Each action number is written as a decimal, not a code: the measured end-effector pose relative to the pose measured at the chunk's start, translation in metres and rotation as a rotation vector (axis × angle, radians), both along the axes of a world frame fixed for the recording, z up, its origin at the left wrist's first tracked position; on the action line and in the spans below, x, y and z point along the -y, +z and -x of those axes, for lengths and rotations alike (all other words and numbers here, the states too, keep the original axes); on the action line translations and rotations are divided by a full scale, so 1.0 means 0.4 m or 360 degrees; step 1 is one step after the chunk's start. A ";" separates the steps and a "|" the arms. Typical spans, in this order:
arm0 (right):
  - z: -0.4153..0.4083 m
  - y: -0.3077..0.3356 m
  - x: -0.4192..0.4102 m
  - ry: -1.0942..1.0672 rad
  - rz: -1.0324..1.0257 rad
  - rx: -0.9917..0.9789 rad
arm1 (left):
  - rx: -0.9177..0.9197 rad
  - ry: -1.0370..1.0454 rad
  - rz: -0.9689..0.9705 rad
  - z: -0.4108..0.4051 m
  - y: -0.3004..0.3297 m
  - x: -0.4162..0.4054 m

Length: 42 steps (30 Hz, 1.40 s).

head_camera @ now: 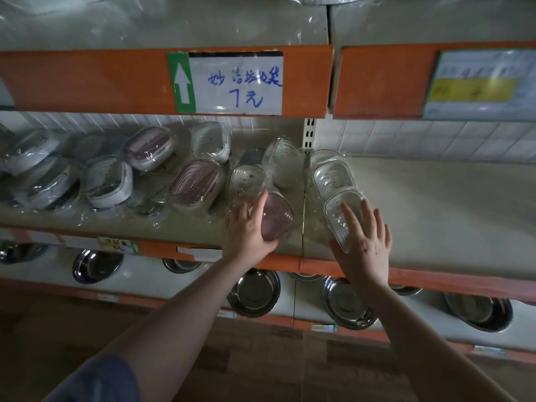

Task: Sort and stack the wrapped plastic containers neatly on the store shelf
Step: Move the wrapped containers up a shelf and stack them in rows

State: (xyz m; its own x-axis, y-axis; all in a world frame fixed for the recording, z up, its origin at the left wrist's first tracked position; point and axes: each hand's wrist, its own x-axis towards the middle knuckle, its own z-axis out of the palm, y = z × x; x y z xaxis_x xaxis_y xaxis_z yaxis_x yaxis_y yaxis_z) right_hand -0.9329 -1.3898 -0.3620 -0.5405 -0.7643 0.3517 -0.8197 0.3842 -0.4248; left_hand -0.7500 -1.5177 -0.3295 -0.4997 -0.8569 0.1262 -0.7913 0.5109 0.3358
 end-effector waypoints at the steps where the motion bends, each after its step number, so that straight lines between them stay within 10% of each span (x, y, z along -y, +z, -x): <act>1: 0.012 0.003 -0.007 0.0030 -0.0004 0.0004 | 0.0046 -0.0041 -0.0002 0.005 0.003 -0.001; 42: -0.250 0.338 -0.173 0.0009 0.0252 -0.0055 | -0.0295 -0.0074 0.0281 -0.353 0.276 -0.162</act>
